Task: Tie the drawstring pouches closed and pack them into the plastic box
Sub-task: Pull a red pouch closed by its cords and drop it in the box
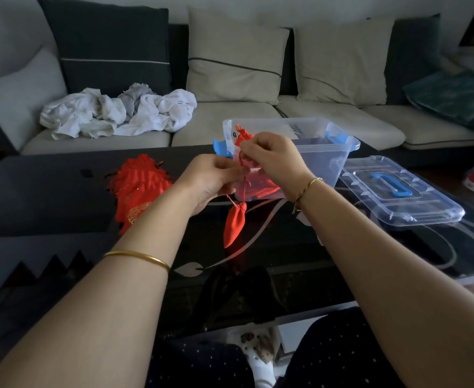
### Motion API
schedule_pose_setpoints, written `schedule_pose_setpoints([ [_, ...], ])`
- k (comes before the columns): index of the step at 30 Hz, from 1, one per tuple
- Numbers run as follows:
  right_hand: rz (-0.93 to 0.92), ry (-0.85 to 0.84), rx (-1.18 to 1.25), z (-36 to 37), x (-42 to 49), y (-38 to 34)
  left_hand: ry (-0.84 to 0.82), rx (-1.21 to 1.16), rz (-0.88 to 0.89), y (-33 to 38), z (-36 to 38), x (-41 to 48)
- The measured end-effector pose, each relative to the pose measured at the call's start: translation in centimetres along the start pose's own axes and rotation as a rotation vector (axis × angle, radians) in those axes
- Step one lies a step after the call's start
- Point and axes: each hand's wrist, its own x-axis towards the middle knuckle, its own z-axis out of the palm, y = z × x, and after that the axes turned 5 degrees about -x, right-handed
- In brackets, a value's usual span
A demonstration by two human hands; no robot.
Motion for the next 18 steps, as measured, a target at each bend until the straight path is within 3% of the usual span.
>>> schedule_pose_setpoints([
  [3,0.178,0.019,0.272,-0.1,0.2,0.2,0.003,-0.028,-0.01,0.0,0.0,0.0],
  [5,0.274,-0.004,0.214,-0.2,0.1,0.9,-0.012,-0.061,-0.022,0.0,0.1,-0.1],
  [8,0.395,-0.186,0.143,0.2,-0.3,1.8,-0.008,-0.094,-0.026,-0.1,0.3,-0.1],
  [14,0.457,-0.305,0.458,0.1,-0.6,2.3,0.031,-0.123,-0.019,-0.2,0.2,0.0],
  [18,0.507,-0.496,0.403,-0.9,-0.8,2.8,0.101,-0.086,-0.001,-0.7,-0.2,0.4],
])
